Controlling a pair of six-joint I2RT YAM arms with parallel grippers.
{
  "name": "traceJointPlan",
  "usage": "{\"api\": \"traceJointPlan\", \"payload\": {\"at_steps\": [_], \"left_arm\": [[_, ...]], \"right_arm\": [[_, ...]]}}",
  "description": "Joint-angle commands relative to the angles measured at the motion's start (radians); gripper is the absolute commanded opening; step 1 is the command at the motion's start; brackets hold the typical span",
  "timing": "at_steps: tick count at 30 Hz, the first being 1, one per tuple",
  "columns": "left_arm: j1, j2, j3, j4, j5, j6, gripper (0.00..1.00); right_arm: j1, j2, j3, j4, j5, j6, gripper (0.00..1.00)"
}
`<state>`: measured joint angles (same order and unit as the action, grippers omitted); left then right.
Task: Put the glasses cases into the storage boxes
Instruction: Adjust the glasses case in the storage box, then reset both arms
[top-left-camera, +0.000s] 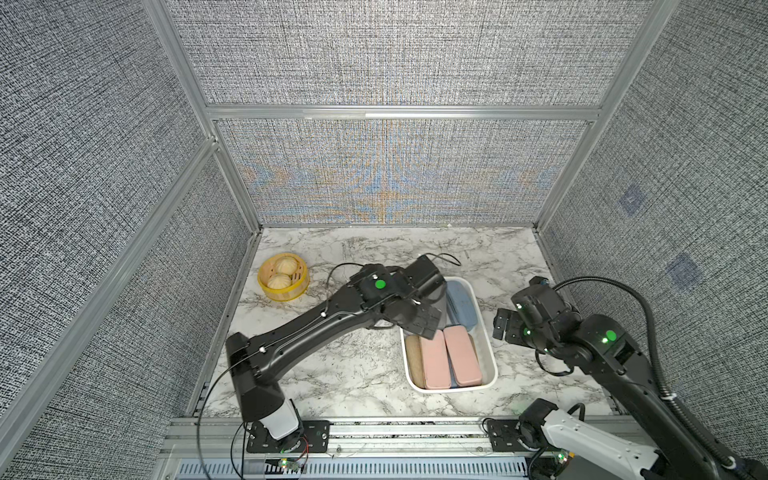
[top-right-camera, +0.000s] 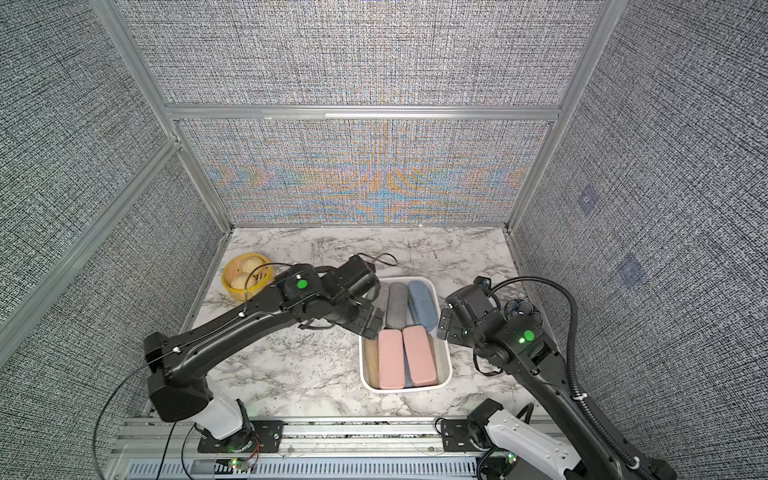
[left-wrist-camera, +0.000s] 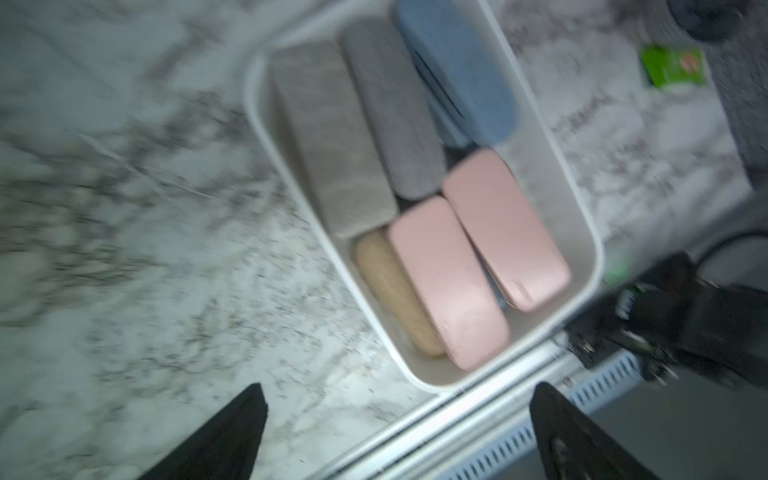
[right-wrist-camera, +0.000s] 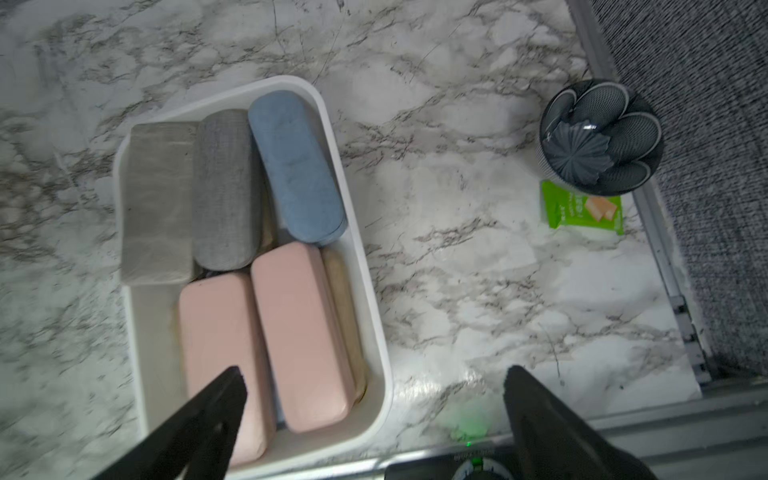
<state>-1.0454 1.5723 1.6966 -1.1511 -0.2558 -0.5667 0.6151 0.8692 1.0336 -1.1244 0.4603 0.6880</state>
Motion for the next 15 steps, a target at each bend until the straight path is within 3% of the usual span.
{"api": "traceJointPlan", "payload": {"at_steps": [1,3,5,7,10,12,14,15], "left_arm": [[0.084,-0.081,-0.165,0.203,-0.556,0.025,1.00],[0.184,-0.141,-0.328,0.363,-0.701,0.043,1.00],[0.299,-0.200,-0.550,0.677,-0.704,0.222,0.99],[0.417,-0.224,-0.750,0.922,-0.745,0.250,0.99],[0.576,-0.193,-0.946,1.196,-0.711,0.323,0.99],[0.666,-0.194,-0.917,1.121,-0.622,0.286,1.00],[0.729,-0.207,-0.956,1.247,-0.496,0.365,0.99],[0.743,-0.214,-1.002,1.373,-0.468,0.463,0.99]], "right_arm": [[-0.013,-0.029,-0.218,0.355,0.266,-0.176,0.99],[-0.043,-0.008,-0.330,0.497,0.398,-0.210,0.99],[-0.092,0.045,-0.401,0.607,0.496,-0.233,0.99],[-0.170,0.116,-0.433,0.651,0.545,-0.179,0.99],[-0.267,0.177,-0.419,0.717,0.520,-0.196,0.99],[-0.306,0.205,-0.462,0.899,0.472,-0.330,0.99],[-0.344,0.247,-0.501,1.044,0.446,-0.421,0.99],[-0.367,0.273,-0.520,1.106,0.450,-0.439,0.99]]}}
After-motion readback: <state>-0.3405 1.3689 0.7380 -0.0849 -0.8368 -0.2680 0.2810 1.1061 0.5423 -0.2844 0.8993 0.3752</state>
